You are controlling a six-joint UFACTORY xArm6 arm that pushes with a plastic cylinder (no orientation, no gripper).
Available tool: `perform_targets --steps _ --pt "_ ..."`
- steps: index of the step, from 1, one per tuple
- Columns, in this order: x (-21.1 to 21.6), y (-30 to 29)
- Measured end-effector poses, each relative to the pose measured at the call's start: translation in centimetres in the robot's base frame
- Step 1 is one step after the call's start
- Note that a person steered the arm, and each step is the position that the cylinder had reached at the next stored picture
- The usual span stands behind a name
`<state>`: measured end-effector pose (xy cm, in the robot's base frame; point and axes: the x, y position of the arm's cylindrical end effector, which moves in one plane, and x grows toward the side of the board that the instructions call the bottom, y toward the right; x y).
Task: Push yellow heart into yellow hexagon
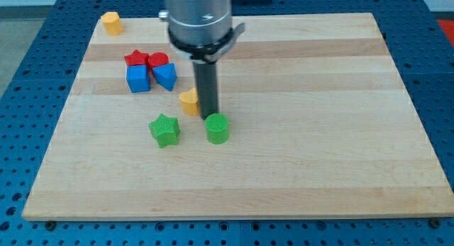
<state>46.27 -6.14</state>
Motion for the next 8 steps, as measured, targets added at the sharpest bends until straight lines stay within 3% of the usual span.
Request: perform_targets --steps 2,5,7,8 --pt "0.5 -7.5" --pt "-5.7 8.3" --pt "-1.9 1.4" --pt "-5.4 -0.1"
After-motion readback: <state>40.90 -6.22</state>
